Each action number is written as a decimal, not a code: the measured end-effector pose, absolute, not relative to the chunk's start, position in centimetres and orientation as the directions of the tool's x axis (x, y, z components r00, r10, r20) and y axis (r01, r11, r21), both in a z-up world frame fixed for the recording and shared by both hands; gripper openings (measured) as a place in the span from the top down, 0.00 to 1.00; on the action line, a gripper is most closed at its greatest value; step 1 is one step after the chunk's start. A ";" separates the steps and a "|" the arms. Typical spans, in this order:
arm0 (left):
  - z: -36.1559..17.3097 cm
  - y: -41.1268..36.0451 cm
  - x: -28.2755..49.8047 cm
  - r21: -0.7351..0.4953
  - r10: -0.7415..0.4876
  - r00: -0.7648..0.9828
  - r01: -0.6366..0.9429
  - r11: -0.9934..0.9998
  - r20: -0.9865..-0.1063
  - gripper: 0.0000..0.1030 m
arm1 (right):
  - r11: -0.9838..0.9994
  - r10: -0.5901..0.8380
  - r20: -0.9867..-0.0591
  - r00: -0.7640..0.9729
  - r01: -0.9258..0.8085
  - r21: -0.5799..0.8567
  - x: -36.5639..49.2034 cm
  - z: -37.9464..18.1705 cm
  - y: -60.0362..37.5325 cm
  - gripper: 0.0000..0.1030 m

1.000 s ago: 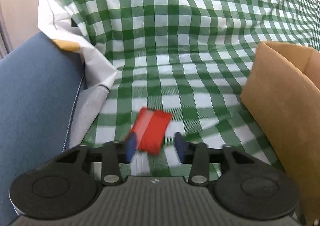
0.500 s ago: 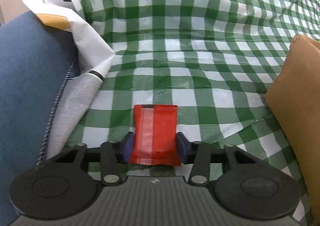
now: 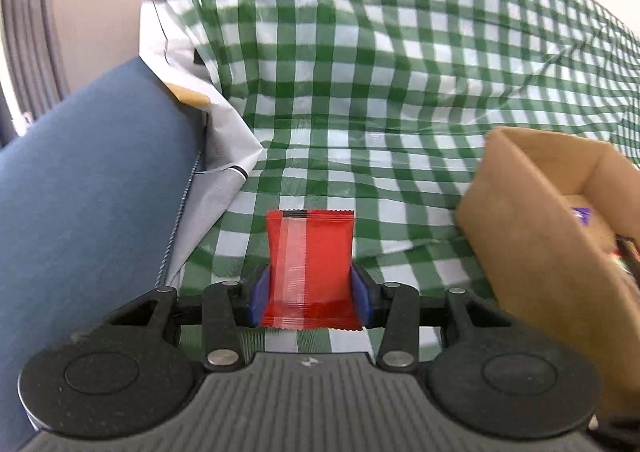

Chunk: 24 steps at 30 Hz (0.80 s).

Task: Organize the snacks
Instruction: 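Lift the red packet and orange candy and carry them over the box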

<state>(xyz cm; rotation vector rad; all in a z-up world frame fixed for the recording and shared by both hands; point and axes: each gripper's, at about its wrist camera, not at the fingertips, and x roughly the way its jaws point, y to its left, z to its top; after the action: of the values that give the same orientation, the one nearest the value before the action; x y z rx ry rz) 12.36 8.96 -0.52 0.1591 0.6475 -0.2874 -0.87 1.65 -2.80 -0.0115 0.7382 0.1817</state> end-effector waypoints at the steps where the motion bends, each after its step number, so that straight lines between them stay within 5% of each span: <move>1: 0.0 9.0 11.3 0.062 -0.213 0.770 0.311 0.948 -0.601 0.54 | 0.984 0.164 -0.657 0.736 -0.171 0.054 -1.1 -2.4 1.7 0.85; 14: 8.3 9.0 2.5 0.020 -0.272 0.885 0.302 0.953 -0.377 0.54 | 0.993 0.120 -0.534 0.837 -0.090 0.081 -4.8 5.6 -2.3 0.89; 18: 9.0 7.1 1.5 0.075 -0.281 0.896 0.325 0.943 -0.344 0.54 | 0.996 0.085 -0.469 0.879 -0.061 0.067 -6.5 8.9 -5.2 1.00; 24: 9.1 5.6 1.1 0.048 -0.304 0.889 0.340 0.939 -0.342 0.54 | 0.999 0.038 -0.370 0.928 -0.035 0.016 -8.1 10.9 -9.7 1.00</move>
<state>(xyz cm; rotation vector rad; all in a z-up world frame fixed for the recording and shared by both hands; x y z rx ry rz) 1.14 5.57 9.12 0.1077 0.3374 -0.3349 -8.11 -9.68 10.88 0.0088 0.3791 0.0372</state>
